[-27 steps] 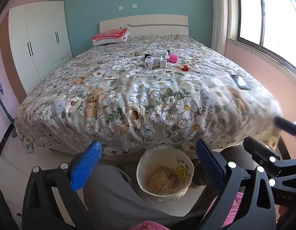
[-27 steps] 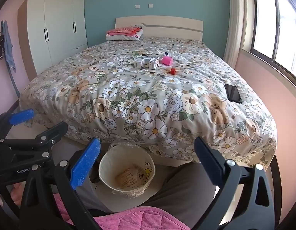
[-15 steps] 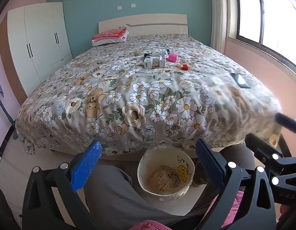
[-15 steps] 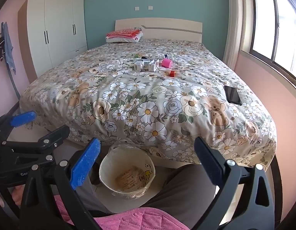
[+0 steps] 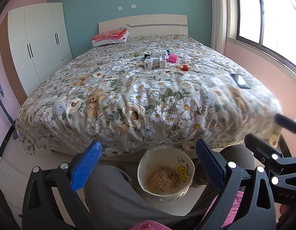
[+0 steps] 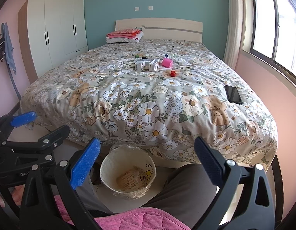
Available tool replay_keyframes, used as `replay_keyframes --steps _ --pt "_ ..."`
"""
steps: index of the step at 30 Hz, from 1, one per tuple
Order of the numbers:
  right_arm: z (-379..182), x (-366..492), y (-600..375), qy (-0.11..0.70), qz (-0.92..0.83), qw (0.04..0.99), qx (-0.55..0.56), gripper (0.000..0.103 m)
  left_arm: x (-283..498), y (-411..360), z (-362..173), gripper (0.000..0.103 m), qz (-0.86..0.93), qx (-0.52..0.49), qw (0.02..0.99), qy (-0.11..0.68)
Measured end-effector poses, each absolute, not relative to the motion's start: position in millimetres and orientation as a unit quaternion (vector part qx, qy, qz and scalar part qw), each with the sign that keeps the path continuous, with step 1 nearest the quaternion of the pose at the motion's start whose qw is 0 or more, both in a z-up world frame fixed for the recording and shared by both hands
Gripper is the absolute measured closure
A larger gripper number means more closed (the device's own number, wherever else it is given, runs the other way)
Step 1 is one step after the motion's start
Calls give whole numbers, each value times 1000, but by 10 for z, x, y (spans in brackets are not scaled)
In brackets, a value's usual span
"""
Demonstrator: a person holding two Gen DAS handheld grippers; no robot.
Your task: Collect trash
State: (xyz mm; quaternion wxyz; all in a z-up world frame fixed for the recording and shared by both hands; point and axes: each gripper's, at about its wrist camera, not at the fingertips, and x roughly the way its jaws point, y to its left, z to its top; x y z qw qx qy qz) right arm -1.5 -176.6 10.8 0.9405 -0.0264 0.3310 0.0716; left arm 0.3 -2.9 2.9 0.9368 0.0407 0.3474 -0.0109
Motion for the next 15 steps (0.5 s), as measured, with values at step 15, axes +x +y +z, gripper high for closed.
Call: replay_keyframes --steps 15 --pt "108 -20 -1774 330 72 941 -27 7 0 -27 29 3 -11 40 937 347"
